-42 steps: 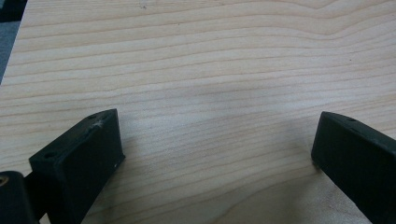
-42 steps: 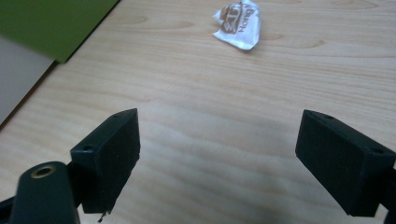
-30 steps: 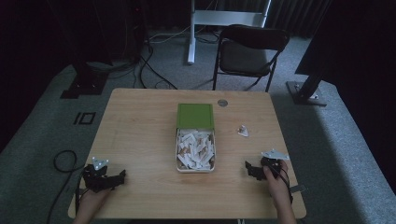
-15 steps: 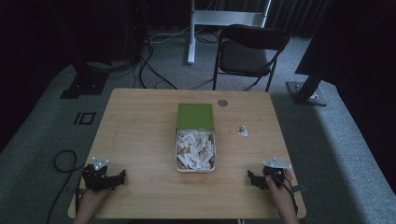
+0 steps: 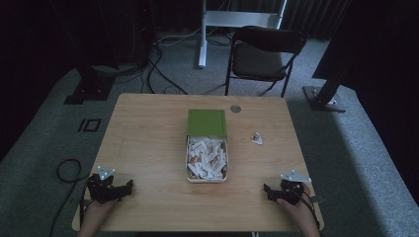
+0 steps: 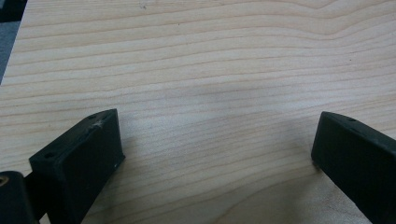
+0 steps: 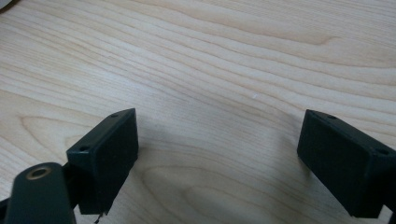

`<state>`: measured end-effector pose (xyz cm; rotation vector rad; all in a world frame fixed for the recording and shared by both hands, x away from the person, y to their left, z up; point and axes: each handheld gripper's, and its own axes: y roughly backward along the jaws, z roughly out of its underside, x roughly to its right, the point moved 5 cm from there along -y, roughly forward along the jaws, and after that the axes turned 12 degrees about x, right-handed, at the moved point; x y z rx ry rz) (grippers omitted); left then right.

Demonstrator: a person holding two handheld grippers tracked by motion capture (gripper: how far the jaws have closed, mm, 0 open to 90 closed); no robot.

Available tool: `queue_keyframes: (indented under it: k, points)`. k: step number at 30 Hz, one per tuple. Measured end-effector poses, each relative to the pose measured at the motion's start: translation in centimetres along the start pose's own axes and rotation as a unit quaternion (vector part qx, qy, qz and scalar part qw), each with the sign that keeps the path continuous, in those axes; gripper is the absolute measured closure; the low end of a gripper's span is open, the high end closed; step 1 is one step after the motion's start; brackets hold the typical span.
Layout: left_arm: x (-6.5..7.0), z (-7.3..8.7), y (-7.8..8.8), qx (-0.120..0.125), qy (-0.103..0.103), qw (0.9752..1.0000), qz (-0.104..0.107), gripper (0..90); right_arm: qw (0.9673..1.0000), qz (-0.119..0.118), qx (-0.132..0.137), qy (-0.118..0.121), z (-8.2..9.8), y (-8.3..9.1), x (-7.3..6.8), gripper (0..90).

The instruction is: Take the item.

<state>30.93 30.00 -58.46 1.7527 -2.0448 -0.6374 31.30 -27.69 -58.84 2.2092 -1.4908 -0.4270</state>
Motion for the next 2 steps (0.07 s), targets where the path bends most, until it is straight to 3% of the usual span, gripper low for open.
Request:
queue_keyframes:
  k: [2]
  points:
    - [0.00,0.00,0.00,0.000,0.000,1.0000,0.000,2.7,1.0000,0.000,0.000,0.000,0.00,0.00,0.00,12.3]
